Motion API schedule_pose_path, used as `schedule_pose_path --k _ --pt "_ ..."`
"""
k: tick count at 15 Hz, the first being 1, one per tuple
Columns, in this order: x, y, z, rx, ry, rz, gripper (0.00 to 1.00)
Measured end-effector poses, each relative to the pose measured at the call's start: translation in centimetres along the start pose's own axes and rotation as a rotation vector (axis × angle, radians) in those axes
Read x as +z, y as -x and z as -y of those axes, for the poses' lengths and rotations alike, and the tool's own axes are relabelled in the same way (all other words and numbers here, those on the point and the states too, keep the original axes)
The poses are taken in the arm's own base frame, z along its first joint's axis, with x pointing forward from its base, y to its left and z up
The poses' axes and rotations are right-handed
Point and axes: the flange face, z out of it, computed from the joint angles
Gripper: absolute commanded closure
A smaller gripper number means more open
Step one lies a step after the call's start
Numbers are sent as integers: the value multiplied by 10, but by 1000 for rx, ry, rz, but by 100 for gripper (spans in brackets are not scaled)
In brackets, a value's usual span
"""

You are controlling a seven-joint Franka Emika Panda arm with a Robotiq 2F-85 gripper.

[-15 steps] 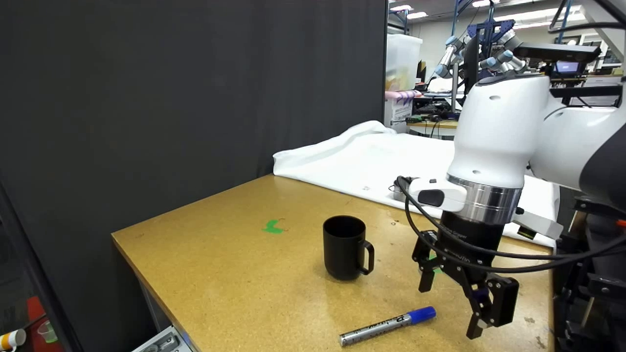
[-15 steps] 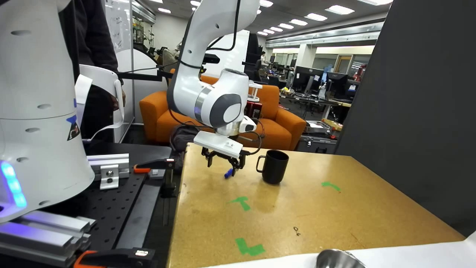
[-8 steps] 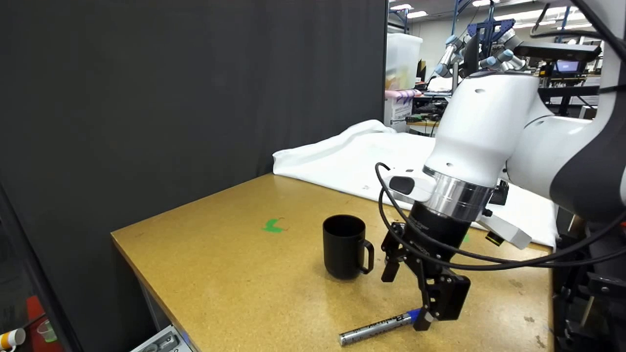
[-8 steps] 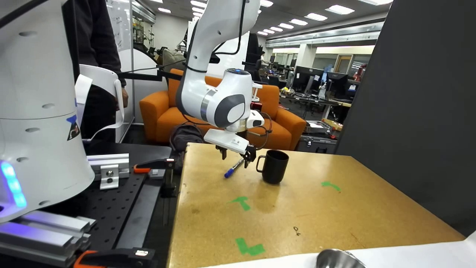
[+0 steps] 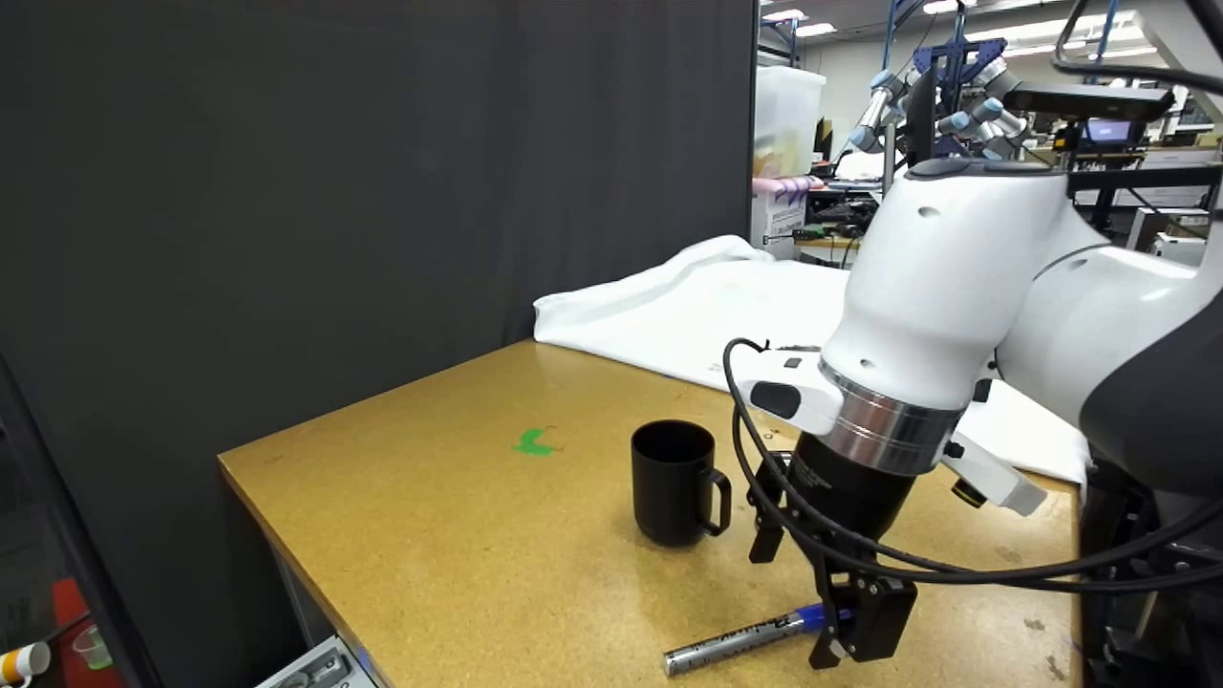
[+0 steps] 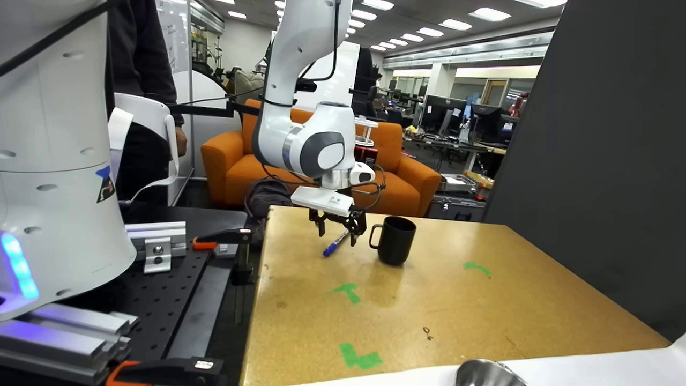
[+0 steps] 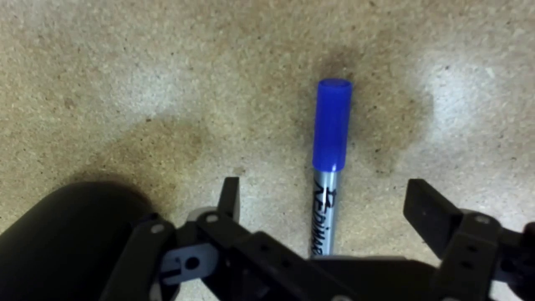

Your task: Put the marker in the mug

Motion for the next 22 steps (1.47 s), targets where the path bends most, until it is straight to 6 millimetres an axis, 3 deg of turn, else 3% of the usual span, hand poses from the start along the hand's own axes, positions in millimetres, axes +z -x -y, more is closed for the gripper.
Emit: schedule_pose_path --k 2,3,5,14,19,22 --pt "3 5 -4 8 -7 24 0" --pt "4 7 -7 12 -11 35 25" --pt "7 11 -15 15 -27 49 34" --pt "9 11 -25 8 -104 52 96" --pt "7 11 -31 13 -93 51 95" --pt "-6 9 -44 16 -56 40 95"
